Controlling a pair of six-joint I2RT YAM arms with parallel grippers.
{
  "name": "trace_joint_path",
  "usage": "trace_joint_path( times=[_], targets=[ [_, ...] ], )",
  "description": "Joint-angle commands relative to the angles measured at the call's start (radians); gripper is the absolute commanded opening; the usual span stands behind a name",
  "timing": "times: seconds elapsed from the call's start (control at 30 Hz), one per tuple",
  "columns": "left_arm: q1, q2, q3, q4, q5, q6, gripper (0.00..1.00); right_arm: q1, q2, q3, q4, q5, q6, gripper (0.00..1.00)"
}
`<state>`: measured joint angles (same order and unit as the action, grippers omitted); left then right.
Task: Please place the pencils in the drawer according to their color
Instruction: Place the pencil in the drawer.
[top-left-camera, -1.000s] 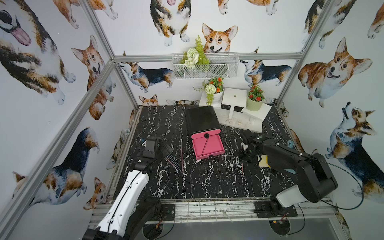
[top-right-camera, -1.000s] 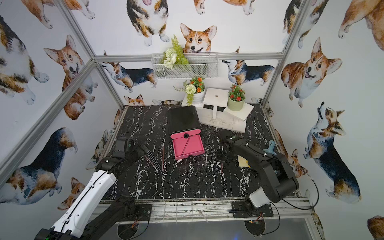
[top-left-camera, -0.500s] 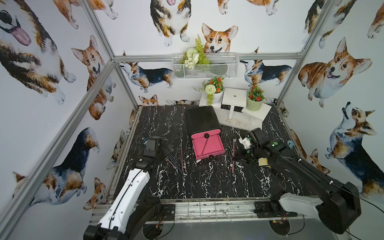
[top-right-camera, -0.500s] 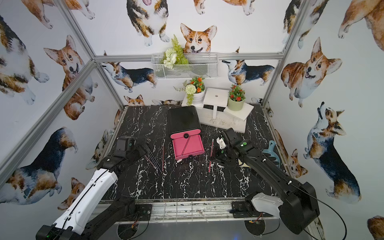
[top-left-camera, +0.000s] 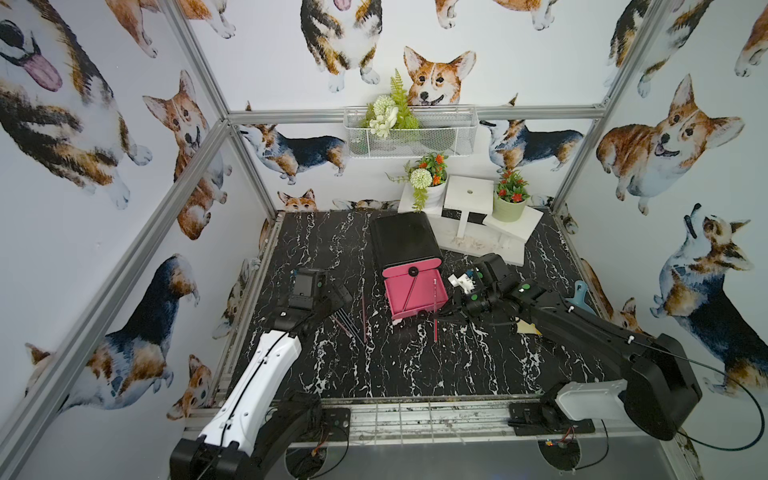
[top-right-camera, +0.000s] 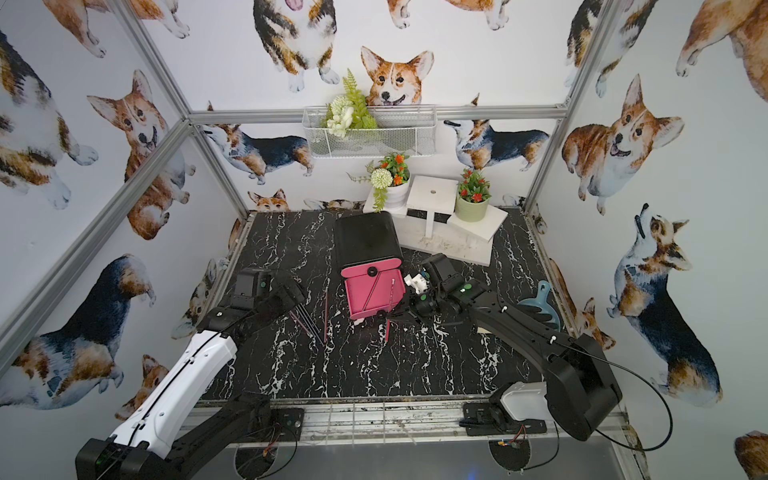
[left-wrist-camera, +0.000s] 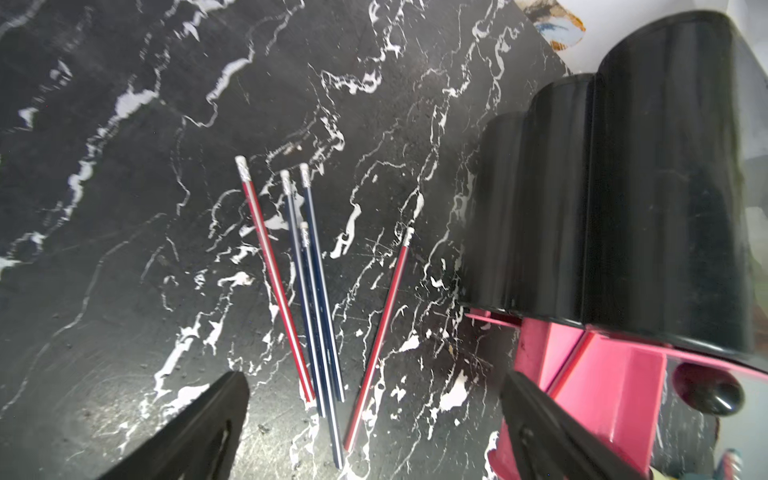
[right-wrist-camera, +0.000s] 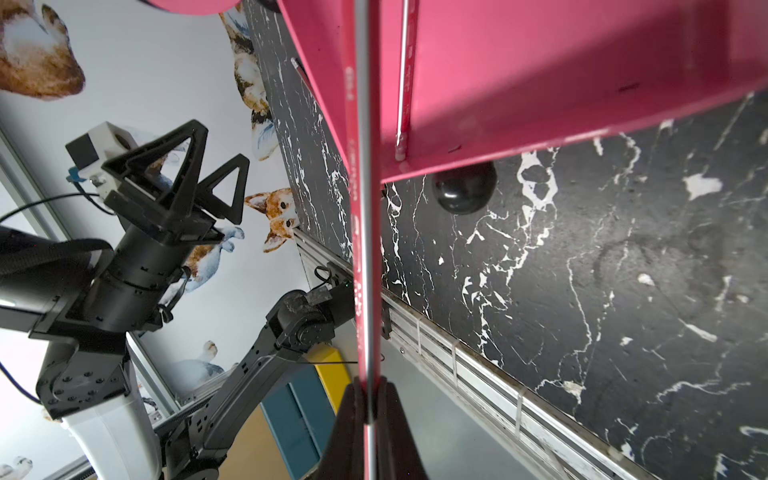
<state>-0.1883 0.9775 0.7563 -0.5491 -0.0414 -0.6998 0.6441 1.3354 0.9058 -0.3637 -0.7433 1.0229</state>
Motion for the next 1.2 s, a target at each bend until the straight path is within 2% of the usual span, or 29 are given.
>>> trace_joint_path(
  times=[0.0, 0.37, 1.1, 1.17],
  targets=[
    [0.001, 0.009, 0.013, 0.017, 0.021, 0.025, 1.00, 0.002, 0.039, 0.013, 0.089, -0.004, 0.036, 0.00],
    [0.002, 0.005, 0.029, -0.020, 0.001, 0.046, 1.00, -0.001, 0.162, 0.029, 0.210, 0.026, 0.146, 0.00],
    [0.001, 0.023, 0.034, -0.046, -0.014, 0.089, 1.00, -0.033, 0.350, 0.204, 0.181, 0.126, 0.153, 0.00],
    [0.001, 0.023, 0.035, -0.048, -0.016, 0.090, 1.00, -0.033, 0.369, 0.221, 0.180, 0.131, 0.157, 0.06]
  ],
)
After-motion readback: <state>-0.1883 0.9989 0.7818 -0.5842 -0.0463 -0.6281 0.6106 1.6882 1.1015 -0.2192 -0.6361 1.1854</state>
